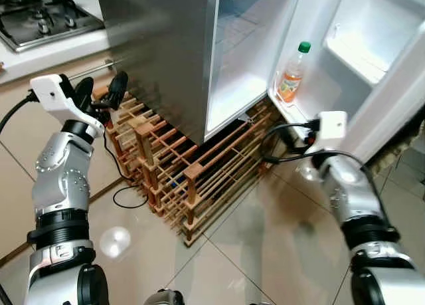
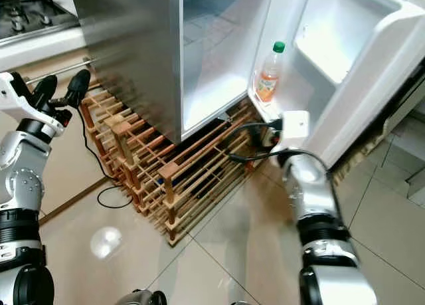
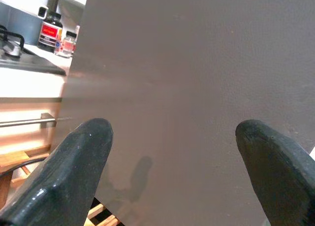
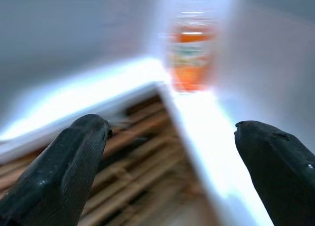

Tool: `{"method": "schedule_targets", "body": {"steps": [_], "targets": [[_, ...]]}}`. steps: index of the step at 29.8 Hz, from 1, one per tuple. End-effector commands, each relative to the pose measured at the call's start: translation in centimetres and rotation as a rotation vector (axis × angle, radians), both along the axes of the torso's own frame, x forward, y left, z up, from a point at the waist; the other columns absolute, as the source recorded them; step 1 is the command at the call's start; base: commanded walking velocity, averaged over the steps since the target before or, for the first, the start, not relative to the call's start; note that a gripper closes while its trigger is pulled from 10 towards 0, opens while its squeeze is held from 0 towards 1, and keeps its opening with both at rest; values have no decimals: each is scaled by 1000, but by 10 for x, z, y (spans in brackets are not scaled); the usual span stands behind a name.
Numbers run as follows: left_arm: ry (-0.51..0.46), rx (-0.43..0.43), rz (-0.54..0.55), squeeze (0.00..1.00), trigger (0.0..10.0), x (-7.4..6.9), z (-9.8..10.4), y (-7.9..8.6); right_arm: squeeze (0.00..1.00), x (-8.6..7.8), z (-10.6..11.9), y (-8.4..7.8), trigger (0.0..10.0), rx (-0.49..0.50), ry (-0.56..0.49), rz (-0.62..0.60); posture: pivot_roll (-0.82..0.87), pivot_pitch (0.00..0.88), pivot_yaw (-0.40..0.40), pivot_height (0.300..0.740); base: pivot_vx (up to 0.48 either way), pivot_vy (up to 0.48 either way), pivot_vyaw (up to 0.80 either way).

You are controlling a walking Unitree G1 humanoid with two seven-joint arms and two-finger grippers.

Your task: Restocking fridge

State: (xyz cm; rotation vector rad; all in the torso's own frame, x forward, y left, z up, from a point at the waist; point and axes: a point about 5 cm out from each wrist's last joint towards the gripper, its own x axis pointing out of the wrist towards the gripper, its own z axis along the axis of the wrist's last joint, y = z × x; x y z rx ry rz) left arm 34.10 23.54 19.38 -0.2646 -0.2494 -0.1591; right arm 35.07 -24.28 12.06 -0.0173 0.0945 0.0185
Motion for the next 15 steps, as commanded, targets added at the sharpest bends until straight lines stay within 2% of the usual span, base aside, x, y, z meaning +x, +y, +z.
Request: {"method": "schedule_targets", "body": {"steps": [1, 4, 6, 8, 10, 11, 12, 13, 14, 15], "targets": [[1, 14, 8, 0, 10000, 2, 1, -4, 0, -3, 13, -30, 10000, -69, -46, -133, -58, 0, -21, 740, 0, 0, 0], [15, 11, 12, 0, 10000, 2, -2, -7, 0, -9, 19, -57, 10000, -136, -64, -244, -69, 0, -14, 740, 0, 0, 0], [25, 11, 6, 0, 10000, 3, -4, -12, 0, -18, 29, -82, 10000, -221, -92, -373, -82, 0, -5, 740, 0, 0, 0], [27, 12, 6, 0, 10000, 3, -4, -13, 0, -20, 32, -88, 10000, -239, -105, -406, -88, 0, -1, 740, 0, 0, 0], [48, 47, 37, 0, 10000, 7, -7, -14, 0, -14, 38, -73, 10000, -188, -169, -341, -101, 0, 6, 740, 0, 0, 0], [48, 47, 37, 0, 10000, 7, -7, -14, 0, -14, 38, -73, 10000, -188, -169, -341, -101, 0, 6, 740, 0, 0, 0], [52, 66, 41, 0, 10000, 7, -7, -16, 0, -10, 37, -58, 10000, -147, -186, -288, -104, 0, 6, 740, 0, 0, 0], [59, 91, 43, 0, 10000, 8, -9, -20, 0, -4, 31, -28, 10000, -56, -194, -177, -105, 0, 6, 740, 0, 0, 0], [59, 91, 43, 0, 10000, 8, -9, -20, 0, -4, 31, -28, 10000, -56, -194, -177, -105, 0, 6, 740, 0, 0, 0], [62, 101, 43, 0, 10000, 8, -10, -23, 0, -2, 25, -9, 10000, -16, -184, -105, -105, 0, 6, 740, 0, 0, 0]]}}
